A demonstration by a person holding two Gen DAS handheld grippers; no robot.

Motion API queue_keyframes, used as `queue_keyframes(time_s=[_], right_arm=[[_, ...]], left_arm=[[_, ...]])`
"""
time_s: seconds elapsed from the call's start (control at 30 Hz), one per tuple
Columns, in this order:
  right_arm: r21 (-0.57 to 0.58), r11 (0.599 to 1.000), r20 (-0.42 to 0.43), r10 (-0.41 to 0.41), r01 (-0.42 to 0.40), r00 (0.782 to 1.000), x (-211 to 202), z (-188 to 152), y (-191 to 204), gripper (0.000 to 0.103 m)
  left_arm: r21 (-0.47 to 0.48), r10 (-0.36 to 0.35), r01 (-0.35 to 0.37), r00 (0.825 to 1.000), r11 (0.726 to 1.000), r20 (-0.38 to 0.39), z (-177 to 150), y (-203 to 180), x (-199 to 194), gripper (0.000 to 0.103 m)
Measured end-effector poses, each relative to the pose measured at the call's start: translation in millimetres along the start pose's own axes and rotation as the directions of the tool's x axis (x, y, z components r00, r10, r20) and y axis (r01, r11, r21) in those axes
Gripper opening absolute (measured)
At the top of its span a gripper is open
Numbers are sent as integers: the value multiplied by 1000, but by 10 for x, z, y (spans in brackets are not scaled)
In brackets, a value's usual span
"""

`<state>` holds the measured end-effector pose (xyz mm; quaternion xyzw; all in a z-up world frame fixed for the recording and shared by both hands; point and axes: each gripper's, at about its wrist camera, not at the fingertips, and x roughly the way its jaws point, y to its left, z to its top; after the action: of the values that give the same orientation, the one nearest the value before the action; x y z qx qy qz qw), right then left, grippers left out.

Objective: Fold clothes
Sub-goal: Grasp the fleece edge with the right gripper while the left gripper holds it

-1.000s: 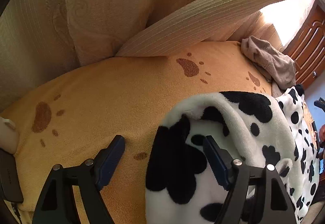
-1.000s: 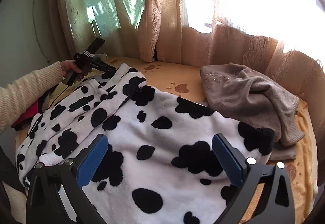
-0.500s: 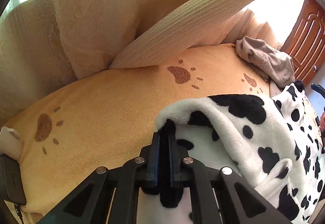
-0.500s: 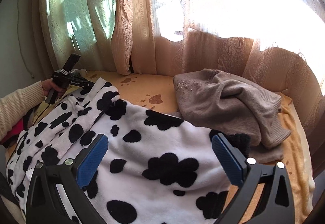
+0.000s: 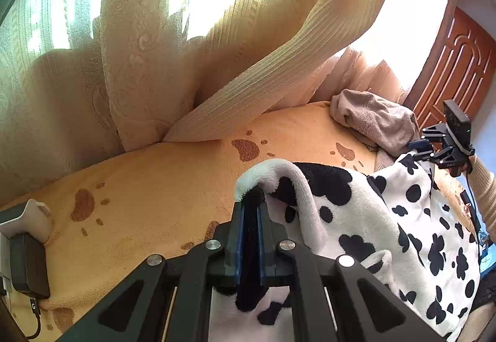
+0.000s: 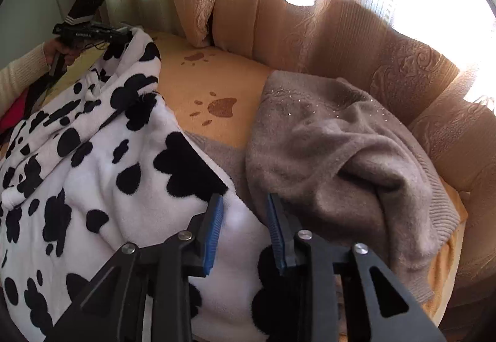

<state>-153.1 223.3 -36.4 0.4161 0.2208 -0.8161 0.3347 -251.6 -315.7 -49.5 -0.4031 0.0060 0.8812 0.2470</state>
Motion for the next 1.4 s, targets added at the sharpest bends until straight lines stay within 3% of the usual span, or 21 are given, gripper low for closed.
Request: queue_keyframes(time_s=[0.07,0.13,0.23,0.33,0.4,0.5,0.63,0.97,1.4], right_arm=[[-11,1000,-25,13,-13,1000,53,-18,-21,35],[-11,1000,-27,20,-21,999,58,-34,-43,57],[-10,999,-31,32,-33,999,65,-58,-77,78],[-9,999,-35,44,-44,998,71,-81,-110,77],[-8,999,-37,52,-52,998,76,-97,-133,72],[7,999,-21,52,-52,998,24,-119,-99,26],[33,998,5,49,-49,999,-62,-147,-34,20],[58,998,77,27,-31,997,-434,-253,191,19],[6,999,160,-51,50,986,-900,-424,725,19]], left_arm=[[-1,5,-5,1000,1000,2,-5,-8,-41,8],[-3,7,-7,1000,1000,8,-10,-16,-89,8],[-8,1,-1,1000,1000,19,-19,-43,-168,8],[-4,-3,4,1000,1000,27,-18,-94,-225,8],[-7,0,0,1000,1000,29,-17,-125,-261,8],[-14,7,-7,999,1000,33,-25,-172,-323,8],[-8,8,-8,999,1000,45,-52,-270,-439,8],[7,7,-7,998,1000,64,-237,-546,-764,8],[55,-5,0,997,998,83,-775,-1084,-1340,8]])
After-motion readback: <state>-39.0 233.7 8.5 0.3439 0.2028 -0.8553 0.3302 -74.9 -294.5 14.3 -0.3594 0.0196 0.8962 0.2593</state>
